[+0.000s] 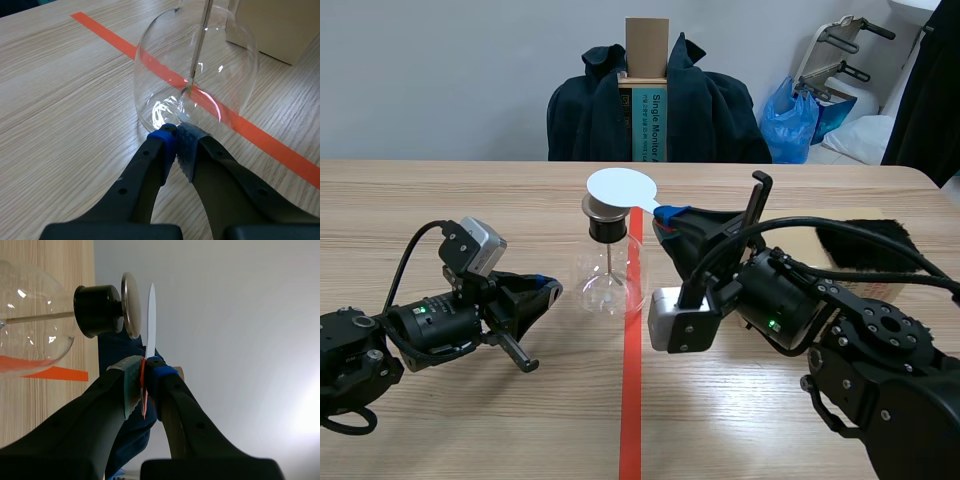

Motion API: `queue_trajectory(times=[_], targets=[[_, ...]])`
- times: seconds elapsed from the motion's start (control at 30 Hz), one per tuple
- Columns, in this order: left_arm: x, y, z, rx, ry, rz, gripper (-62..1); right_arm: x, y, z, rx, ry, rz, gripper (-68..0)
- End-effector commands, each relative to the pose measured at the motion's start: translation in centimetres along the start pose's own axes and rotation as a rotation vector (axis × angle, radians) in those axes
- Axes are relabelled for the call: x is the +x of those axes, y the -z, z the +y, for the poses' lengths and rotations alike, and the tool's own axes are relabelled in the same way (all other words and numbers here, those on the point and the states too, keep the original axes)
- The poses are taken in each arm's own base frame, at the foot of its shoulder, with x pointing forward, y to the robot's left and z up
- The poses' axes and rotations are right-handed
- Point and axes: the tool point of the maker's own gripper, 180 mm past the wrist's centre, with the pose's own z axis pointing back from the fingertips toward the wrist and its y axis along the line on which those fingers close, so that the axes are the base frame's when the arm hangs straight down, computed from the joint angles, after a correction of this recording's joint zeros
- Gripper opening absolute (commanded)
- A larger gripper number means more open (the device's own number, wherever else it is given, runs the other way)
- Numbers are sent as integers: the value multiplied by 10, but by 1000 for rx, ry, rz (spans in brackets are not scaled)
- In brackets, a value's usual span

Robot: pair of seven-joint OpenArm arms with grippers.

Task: Do the electroscope experiment.
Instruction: 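Move the plate toward and away from the electroscope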

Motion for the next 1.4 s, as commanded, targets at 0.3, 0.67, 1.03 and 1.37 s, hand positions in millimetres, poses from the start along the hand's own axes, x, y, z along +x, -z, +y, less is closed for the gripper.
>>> queue_trajectory(times=[0.3, 0.67, 1.03, 1.37], targets=[[13, 2, 3, 4, 7, -43, -579, 10, 3, -10, -32, -17, -69, -667], [13, 2, 3, 4, 7, -43, -579, 3, 3, -10, -31, -17, -32, -667], [13, 2, 3, 4, 7, -43, -579, -41, -1, -11, -34, -13, 215, -667], [13, 2, 3, 4, 7, -43, -579, -73, -11, -15, -54, -20, 401, -667]])
